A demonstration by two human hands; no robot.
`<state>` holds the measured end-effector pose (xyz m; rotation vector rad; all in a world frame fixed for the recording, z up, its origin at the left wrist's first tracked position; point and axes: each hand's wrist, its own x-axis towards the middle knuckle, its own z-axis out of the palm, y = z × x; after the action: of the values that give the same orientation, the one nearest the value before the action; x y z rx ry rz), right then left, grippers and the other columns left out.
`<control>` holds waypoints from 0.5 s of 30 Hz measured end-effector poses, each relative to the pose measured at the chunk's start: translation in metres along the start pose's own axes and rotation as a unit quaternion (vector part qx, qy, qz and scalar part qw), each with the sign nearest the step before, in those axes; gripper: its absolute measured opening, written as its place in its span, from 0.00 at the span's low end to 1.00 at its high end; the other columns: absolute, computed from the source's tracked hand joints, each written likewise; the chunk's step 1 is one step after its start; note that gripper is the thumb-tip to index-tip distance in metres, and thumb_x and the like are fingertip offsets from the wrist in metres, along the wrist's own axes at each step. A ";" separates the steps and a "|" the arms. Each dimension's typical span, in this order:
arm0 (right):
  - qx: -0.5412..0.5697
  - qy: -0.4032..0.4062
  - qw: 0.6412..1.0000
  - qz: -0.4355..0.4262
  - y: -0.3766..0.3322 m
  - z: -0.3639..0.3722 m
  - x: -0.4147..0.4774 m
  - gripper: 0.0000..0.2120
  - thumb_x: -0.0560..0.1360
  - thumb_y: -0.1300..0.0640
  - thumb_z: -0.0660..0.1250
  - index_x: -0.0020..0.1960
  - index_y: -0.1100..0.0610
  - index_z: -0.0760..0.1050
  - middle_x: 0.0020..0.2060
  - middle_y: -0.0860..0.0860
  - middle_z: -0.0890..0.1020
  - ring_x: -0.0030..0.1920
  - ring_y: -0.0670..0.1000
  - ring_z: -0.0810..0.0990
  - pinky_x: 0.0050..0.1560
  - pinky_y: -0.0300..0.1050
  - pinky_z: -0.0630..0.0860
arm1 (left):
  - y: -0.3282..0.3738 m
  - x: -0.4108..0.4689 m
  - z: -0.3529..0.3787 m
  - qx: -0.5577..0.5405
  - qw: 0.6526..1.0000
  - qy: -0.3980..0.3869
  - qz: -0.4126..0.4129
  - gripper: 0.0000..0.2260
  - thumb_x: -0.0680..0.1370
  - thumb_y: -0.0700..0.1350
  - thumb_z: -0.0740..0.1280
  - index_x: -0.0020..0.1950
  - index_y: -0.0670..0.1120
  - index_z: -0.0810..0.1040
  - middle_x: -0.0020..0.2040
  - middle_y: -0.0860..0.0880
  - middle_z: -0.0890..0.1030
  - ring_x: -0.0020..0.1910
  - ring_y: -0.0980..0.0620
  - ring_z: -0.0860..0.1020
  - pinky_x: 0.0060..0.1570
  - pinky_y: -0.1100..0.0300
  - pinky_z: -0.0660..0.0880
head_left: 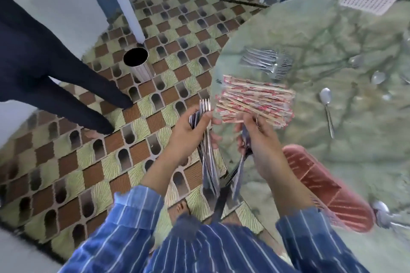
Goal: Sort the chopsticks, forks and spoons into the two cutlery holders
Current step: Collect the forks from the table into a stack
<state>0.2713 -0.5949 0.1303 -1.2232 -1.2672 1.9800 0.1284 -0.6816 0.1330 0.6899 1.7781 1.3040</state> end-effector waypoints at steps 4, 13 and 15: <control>0.077 0.085 0.993 -0.034 -0.013 0.034 0.036 0.10 0.81 0.51 0.61 0.51 0.54 0.79 0.34 0.49 0.79 0.27 0.47 0.72 0.26 0.40 0.67 | 0.017 0.060 -0.038 0.012 0.997 -0.082 0.002 0.11 0.80 0.52 0.64 0.62 0.53 0.74 0.49 0.49 0.85 0.40 0.40 0.84 0.45 0.38 0.80; 0.180 0.242 0.950 -0.077 -0.032 0.055 0.126 0.10 0.81 0.53 0.60 0.48 0.56 0.77 0.36 0.52 0.83 0.30 0.50 0.80 0.30 0.43 0.78 | 0.035 0.211 -0.053 0.131 0.965 -0.225 0.041 0.14 0.77 0.58 0.64 0.61 0.57 0.71 0.51 0.61 0.79 0.52 0.65 0.77 0.50 0.76 0.66; 0.195 0.258 0.942 -0.088 -0.041 0.053 0.152 0.10 0.82 0.54 0.59 0.48 0.56 0.77 0.36 0.52 0.84 0.32 0.51 0.82 0.34 0.45 0.80 | 0.044 0.244 -0.044 0.133 0.958 -0.250 0.050 0.11 0.77 0.59 0.65 0.57 0.58 0.72 0.51 0.61 0.79 0.50 0.62 0.79 0.51 0.72 0.70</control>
<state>0.1491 -0.4840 0.1111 -1.2583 -0.6602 1.5387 -0.0389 -0.4940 0.1110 1.1596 1.5194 0.8517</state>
